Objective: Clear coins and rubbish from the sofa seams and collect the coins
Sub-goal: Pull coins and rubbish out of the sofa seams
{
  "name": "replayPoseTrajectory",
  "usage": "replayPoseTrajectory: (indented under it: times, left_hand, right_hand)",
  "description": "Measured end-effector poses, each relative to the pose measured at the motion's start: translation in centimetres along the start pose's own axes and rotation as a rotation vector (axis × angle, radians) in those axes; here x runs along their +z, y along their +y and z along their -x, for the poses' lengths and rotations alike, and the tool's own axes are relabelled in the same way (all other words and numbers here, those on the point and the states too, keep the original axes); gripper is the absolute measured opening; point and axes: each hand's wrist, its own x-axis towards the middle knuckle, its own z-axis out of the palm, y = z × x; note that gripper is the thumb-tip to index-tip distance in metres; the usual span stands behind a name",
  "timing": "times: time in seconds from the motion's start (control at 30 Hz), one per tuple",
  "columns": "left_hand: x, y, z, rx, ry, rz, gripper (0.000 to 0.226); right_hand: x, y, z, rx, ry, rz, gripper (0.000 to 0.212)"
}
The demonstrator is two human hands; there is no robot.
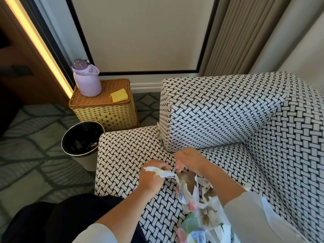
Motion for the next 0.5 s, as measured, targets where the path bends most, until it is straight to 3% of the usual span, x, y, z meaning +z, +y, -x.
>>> replayPoseTrajectory:
  times: [0.1,0.17,0.27,0.5]
  left_hand:
    - [-0.8,0.0,-0.2,0.023,0.002,-0.027,0.013]
    - [-1.3,-0.1,-0.5,0.101,0.018,-0.064,0.008]
    - [-2.0,-0.2,-1.0,0.164,0.059,-0.130,0.019]
    - [-4.3,-1.0,-3.1,0.113,0.096,-0.068,0.032]
  right_hand:
    - [0.7,0.1,-0.3,-0.029,0.103,0.070,0.027]
    - [1.1,-0.1,-0.4,-0.047,0.098,0.116,0.028]
    - [2.0,-0.4,-0.8,-0.061,0.075,0.148,0.044]
    - [4.7,-2.1,-2.3,0.069,-0.033,0.012,0.075]
